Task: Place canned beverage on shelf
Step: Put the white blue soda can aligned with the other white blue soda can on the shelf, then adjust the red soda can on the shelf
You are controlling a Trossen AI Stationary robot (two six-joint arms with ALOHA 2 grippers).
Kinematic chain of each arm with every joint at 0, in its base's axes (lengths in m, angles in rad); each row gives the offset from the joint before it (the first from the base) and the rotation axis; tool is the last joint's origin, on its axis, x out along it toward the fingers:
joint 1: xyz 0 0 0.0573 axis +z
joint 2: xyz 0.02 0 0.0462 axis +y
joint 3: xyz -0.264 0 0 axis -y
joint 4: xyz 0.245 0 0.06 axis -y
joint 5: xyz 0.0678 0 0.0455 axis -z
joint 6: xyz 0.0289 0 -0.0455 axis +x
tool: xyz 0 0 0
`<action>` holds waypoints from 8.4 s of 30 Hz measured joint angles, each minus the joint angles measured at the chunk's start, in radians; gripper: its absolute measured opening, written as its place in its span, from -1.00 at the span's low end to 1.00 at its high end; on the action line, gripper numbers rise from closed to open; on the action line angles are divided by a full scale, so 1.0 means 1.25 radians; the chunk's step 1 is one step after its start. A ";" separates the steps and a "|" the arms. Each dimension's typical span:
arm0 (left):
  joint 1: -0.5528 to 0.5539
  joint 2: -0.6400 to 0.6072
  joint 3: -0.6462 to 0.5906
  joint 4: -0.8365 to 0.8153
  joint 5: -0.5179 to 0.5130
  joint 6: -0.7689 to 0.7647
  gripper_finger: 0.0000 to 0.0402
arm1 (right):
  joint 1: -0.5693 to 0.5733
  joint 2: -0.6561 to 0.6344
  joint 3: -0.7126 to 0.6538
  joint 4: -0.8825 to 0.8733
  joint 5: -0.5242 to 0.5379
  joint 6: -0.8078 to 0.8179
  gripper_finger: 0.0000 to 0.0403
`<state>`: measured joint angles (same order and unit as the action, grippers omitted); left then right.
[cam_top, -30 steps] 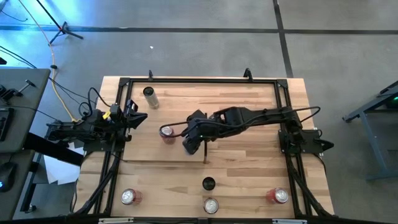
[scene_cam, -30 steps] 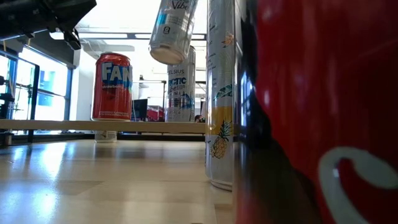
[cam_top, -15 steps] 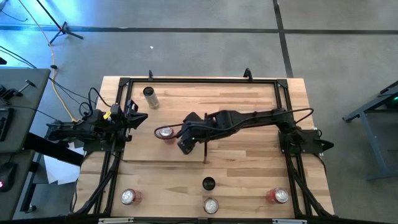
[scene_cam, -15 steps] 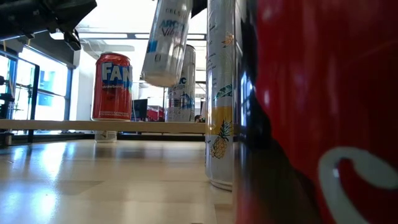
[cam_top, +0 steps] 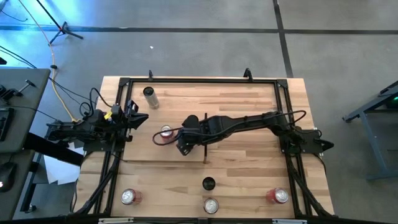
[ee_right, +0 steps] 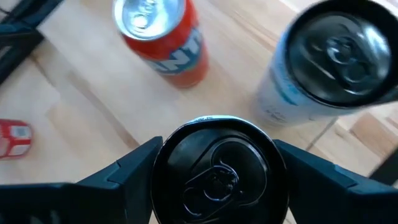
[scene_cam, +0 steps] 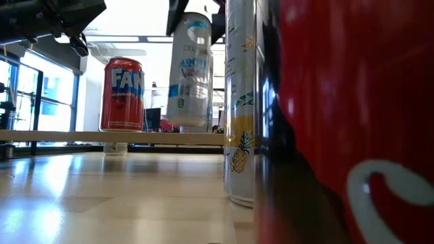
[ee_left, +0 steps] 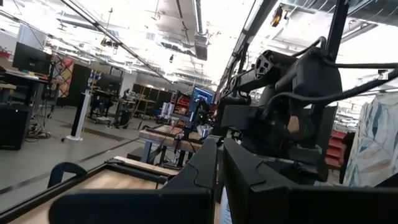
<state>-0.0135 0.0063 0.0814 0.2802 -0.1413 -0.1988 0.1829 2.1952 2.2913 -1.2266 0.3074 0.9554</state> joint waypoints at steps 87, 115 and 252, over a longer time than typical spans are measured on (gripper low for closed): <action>0.000 0.000 0.000 0.000 0.000 0.000 -0.96 | 0.100 -0.125 0.012 -0.234 0.056 0.260 0.99; 0.000 0.000 0.000 -0.005 0.000 0.000 -0.96 | 0.293 -0.693 -0.930 0.097 0.388 0.609 0.95; 0.000 0.558 0.651 -0.802 -0.056 -0.238 -0.96 | 0.161 -0.758 -1.376 1.230 0.478 -0.687 0.95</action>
<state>-0.0135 0.7034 0.8955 -0.7218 -0.2113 -0.4969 0.3847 1.2480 0.5709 0.3111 0.9051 0.0967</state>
